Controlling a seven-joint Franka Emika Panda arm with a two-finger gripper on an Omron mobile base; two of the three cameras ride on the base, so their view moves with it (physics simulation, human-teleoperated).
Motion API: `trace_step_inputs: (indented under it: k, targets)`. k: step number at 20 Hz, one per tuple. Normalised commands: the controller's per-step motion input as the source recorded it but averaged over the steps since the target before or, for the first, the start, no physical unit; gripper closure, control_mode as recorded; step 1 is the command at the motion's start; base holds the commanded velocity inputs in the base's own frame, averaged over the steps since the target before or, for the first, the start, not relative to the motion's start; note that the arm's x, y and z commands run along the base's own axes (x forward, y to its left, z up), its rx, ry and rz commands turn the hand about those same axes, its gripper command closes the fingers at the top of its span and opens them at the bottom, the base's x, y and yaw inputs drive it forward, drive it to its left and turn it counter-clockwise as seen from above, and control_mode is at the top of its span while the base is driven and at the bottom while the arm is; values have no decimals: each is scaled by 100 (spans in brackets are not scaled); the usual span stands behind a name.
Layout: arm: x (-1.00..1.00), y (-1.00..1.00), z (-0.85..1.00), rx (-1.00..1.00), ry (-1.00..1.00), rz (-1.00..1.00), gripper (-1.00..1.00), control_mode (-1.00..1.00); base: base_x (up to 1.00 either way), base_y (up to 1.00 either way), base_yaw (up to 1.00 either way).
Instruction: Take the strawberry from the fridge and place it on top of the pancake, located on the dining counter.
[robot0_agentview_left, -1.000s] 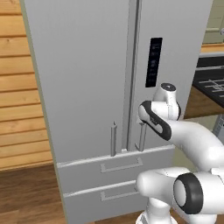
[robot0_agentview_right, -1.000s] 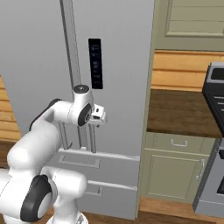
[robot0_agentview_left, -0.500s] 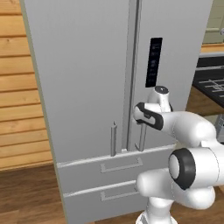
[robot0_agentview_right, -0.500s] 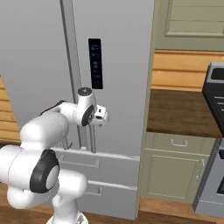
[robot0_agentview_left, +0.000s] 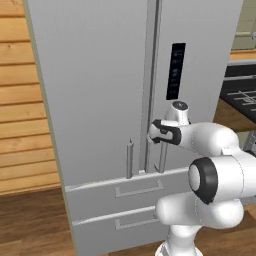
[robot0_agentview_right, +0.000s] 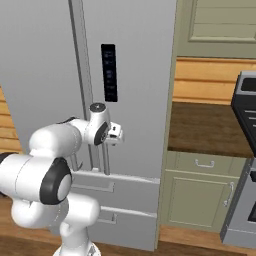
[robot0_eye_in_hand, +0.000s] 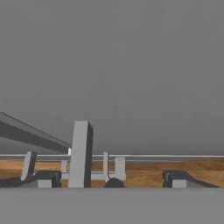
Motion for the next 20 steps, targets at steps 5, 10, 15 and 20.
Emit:
trace_step_inputs:
  k: [5, 10, 15, 20]
  targets:
    - [-35, -11, -15, 0, -17, 0, 100, -100, 0, 0, 0]
    - [-44, -56, -12, 0, -13, 0, 100, -100, 0, 0, 0]
    - [-67, -94, -11, 1, -16, 0, 100, -100, 0, 0, 0]
    - [-90, -100, -12, 11, -16, 0, 100, -100, 0, 0, 0]
